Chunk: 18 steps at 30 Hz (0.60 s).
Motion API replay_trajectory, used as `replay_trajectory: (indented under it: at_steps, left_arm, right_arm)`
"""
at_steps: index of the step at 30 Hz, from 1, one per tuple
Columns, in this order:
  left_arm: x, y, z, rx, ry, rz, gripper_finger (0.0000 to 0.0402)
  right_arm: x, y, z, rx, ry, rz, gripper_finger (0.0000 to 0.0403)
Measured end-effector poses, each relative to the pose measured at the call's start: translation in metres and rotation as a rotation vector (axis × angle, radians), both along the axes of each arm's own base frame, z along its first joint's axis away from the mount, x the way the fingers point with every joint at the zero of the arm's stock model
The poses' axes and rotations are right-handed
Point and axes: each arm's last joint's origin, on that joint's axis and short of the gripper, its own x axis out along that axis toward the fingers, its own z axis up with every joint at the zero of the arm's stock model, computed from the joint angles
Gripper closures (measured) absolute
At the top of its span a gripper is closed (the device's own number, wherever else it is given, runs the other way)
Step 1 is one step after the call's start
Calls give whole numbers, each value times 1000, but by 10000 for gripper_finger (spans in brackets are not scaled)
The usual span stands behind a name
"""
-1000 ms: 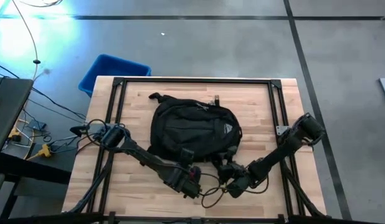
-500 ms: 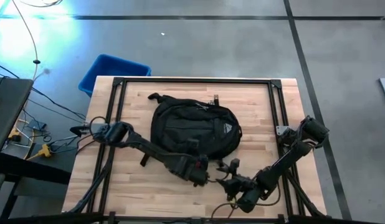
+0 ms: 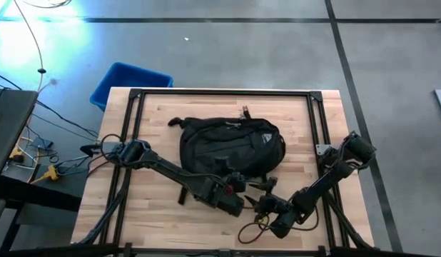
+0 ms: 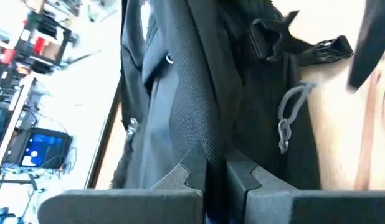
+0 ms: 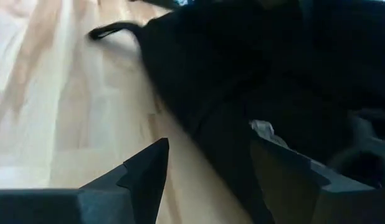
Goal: Unpack backpack
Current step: Close the black backpack
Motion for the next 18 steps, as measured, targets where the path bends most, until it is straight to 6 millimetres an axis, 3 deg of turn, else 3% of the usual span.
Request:
replay_trajectory:
  at_steps: [12, 18]
  left_arm:
    - [-4, -11, 6, -2, -27, -12, 401]
    - [-4, -11, 6, -8, -29, -10, 401]
  right_arm:
    - [7, -9, 4, -73, 13, -63, 258]
    - [6, -18, 4, -30, 56, -133, 270]
